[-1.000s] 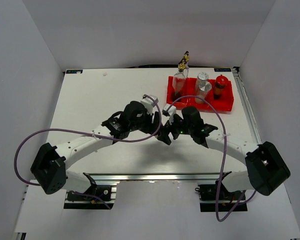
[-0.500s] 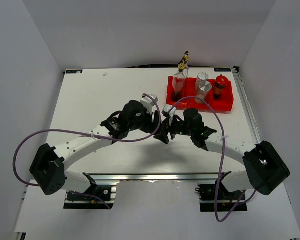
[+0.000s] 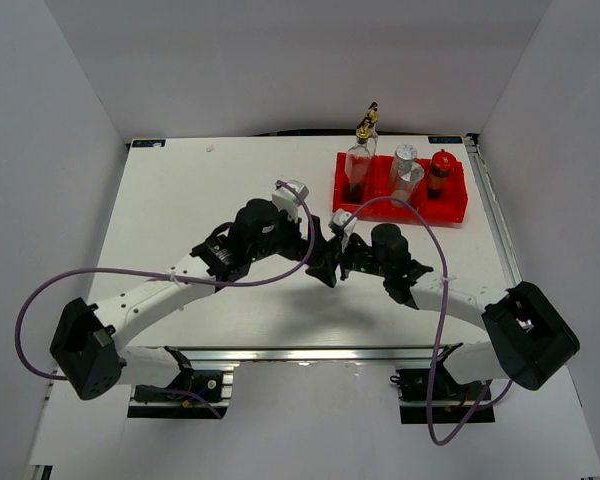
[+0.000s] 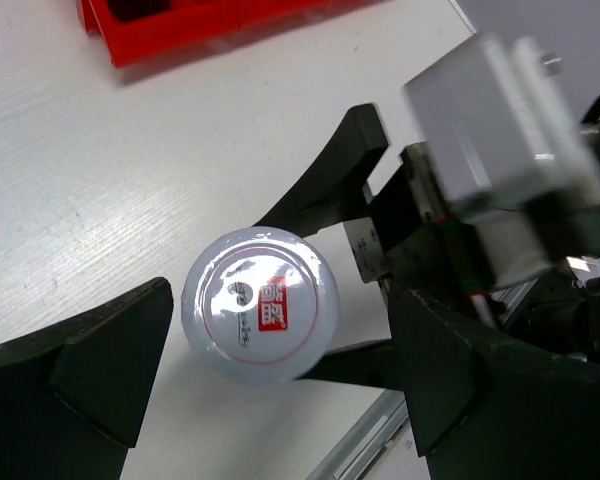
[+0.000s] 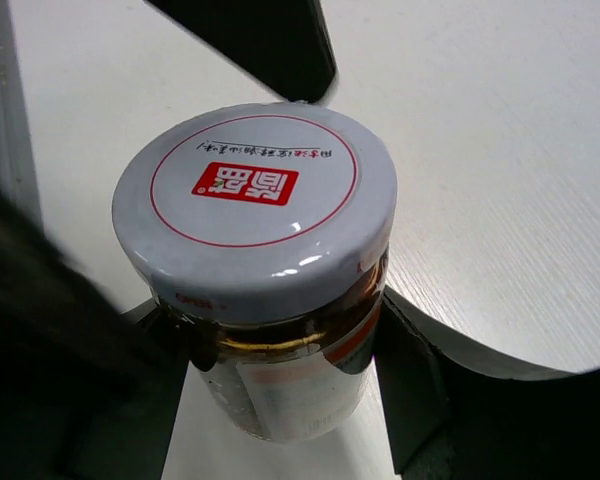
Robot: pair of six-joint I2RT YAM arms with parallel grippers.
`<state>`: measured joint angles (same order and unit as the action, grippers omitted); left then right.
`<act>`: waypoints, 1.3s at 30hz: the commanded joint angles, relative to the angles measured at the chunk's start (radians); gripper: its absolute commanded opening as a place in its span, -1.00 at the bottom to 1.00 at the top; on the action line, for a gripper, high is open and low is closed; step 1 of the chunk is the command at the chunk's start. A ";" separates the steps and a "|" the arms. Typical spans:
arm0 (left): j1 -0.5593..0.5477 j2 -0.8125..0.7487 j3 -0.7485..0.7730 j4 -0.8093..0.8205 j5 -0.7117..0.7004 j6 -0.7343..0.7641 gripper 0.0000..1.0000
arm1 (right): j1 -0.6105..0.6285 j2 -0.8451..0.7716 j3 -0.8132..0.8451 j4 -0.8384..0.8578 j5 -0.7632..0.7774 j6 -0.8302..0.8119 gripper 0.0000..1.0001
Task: Organize the condiment bottles
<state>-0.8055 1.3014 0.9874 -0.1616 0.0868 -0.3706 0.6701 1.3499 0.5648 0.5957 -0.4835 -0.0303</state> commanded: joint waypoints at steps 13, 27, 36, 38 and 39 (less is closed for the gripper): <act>-0.015 -0.125 0.036 -0.010 -0.346 -0.042 0.96 | -0.271 -0.139 -0.075 0.125 0.246 0.130 -0.74; 0.333 -0.171 -0.217 0.145 -0.295 -0.203 0.97 | -0.678 -0.043 0.063 0.184 0.565 0.188 -0.74; 0.402 -0.185 -0.262 0.143 -0.351 -0.177 0.96 | -0.794 0.202 0.228 0.251 0.493 0.222 -0.73; 0.411 -0.191 -0.263 0.125 -0.374 -0.160 0.96 | -0.802 0.236 0.251 0.282 0.467 0.219 -0.73; 0.414 -0.194 -0.265 0.111 -0.381 -0.157 0.96 | -0.804 0.264 0.257 0.308 0.451 0.211 -0.69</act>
<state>-0.4061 1.1492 0.7322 -0.0311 -0.2527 -0.5465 -0.1291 1.5978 0.7456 0.6903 0.0204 0.1768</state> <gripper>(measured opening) 0.983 0.709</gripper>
